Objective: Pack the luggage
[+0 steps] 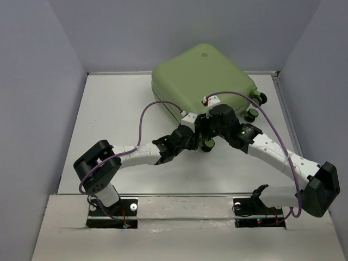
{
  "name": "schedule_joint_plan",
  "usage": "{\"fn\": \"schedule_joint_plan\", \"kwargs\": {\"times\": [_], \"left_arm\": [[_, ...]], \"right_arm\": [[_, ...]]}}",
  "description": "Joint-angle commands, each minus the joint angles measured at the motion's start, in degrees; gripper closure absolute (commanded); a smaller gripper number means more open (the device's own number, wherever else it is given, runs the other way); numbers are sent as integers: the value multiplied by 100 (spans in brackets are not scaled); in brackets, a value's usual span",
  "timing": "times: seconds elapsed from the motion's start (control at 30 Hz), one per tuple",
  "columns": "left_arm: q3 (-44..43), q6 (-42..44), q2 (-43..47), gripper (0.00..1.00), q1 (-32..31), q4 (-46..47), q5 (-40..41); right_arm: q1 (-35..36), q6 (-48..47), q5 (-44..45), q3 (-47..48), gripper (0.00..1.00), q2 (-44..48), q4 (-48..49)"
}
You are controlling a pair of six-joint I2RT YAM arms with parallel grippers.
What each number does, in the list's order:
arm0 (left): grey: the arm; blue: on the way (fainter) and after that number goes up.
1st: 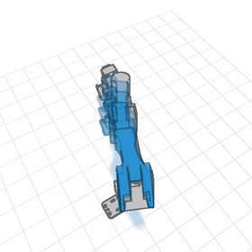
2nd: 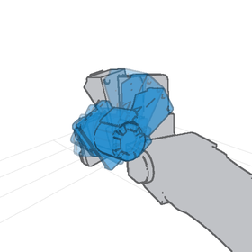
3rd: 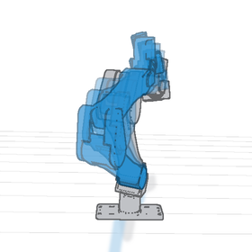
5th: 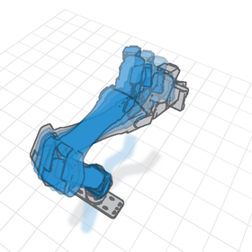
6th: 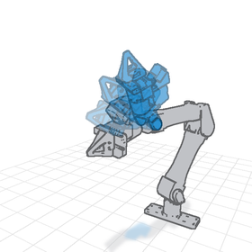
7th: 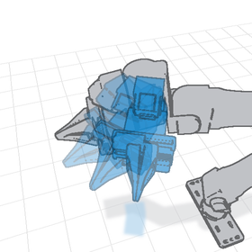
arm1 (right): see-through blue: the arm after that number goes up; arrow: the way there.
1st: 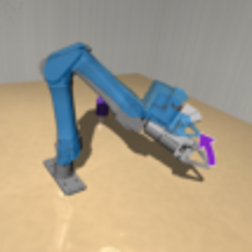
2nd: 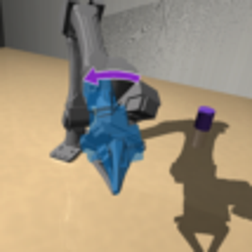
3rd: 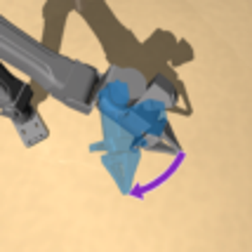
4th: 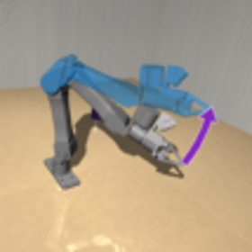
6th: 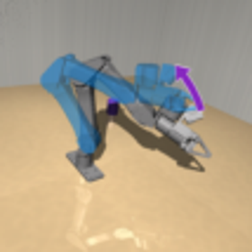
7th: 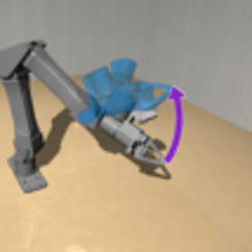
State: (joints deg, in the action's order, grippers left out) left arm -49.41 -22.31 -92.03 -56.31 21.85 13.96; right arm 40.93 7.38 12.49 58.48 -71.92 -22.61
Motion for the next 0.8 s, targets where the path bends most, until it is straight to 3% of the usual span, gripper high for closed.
{"fn": "schedule_joint_plan", "kwargs": {"times": [0.0, 0.03, 0.1, 0.13, 0.2, 0.43, 0.6, 0.77], "left_arm": [[-333, 121, 18, 44, 94, 461, 810], [-359, 139, 10, 45, 94, 461, 819], [-438, 235, -52, 65, 94, 470, 898], [-456, 288, -61, 80, 94, 461, 933], [-473, 349, -61, 94, 103, 417, 1108], [97, 148, 378, 94, 480, 109, 1426], [624, -177, 870, 94, 1138, 30, 1479], [617, -345, 968, 94, 1623, -22, 1418]], "right_arm": [[-32, 124, -106, -196, 93, 231, -182], [-32, 132, -133, -214, 93, 231, -174], [-32, 150, -142, -258, 93, 249, -156], [-32, 150, -124, -267, 93, 266, -156], [-32, 150, -54, -337, 93, 310, -165], [-32, 238, 210, -723, 93, 749, -182], [-32, 404, -123, -855, 93, 925, -226], [-32, 484, -255, -1014, 93, 952, -252]]}}
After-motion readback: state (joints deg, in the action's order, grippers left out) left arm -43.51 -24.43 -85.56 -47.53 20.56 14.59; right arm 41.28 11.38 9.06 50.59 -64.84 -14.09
